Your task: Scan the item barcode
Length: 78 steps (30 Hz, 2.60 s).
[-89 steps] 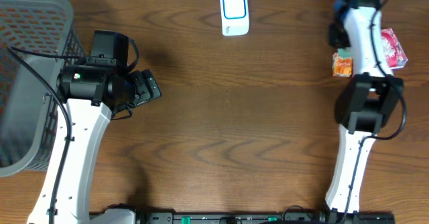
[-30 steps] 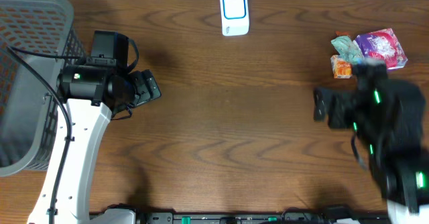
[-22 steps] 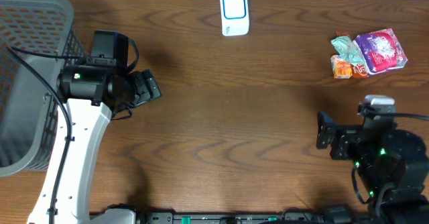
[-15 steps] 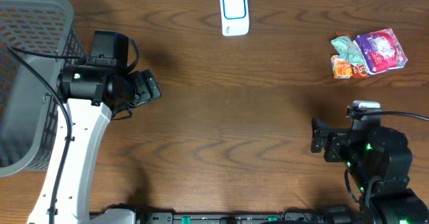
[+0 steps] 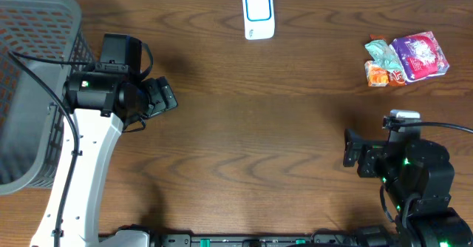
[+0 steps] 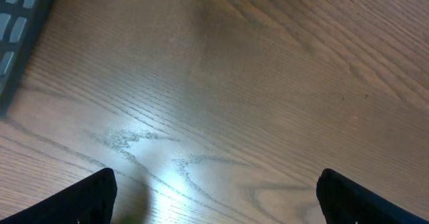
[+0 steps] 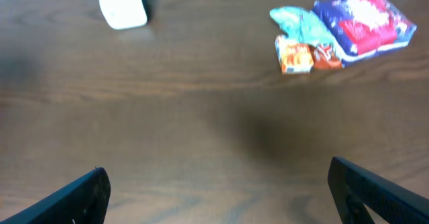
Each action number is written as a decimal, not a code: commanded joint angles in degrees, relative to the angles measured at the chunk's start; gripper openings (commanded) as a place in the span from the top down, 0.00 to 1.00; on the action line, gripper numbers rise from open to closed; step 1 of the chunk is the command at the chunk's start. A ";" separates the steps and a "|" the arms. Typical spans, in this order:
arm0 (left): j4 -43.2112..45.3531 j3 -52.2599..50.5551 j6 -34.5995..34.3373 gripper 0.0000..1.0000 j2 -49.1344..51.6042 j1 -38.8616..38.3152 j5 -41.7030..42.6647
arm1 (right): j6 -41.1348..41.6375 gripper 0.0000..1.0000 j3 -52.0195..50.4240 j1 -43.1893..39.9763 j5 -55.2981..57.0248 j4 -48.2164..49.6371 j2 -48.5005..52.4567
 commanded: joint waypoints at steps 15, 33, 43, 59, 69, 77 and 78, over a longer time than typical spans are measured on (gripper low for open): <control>-0.15 0.09 0.35 0.05 -0.31 0.20 -0.70 | 0.66 0.01 -0.11 0.26 0.68 -14.78 -0.22; -0.15 0.09 0.33 0.05 -0.31 0.20 -0.70 | 0.63 0.01 -0.13 0.26 1.79 -18.12 -0.57; -0.15 0.09 0.35 0.05 -0.31 0.20 -0.70 | -6.32 0.01 -3.08 0.26 3.89 -10.84 -9.33; -0.15 0.09 0.33 0.05 -0.31 0.20 -0.70 | -8.39 0.01 -28.89 0.20 0.48 25.07 -25.68; -0.15 0.09 0.33 0.05 -0.31 0.20 -0.70 | -8.35 0.01 -40.46 -2.01 0.44 37.90 -33.35; -0.15 0.09 0.33 0.05 -0.31 0.20 -0.72 | -7.96 0.01 -47.60 -3.65 -2.40 46.03 -34.12; -0.15 0.09 0.33 0.05 -0.31 0.20 -0.70 | -7.30 0.01 -48.09 -3.85 -2.32 46.60 -34.12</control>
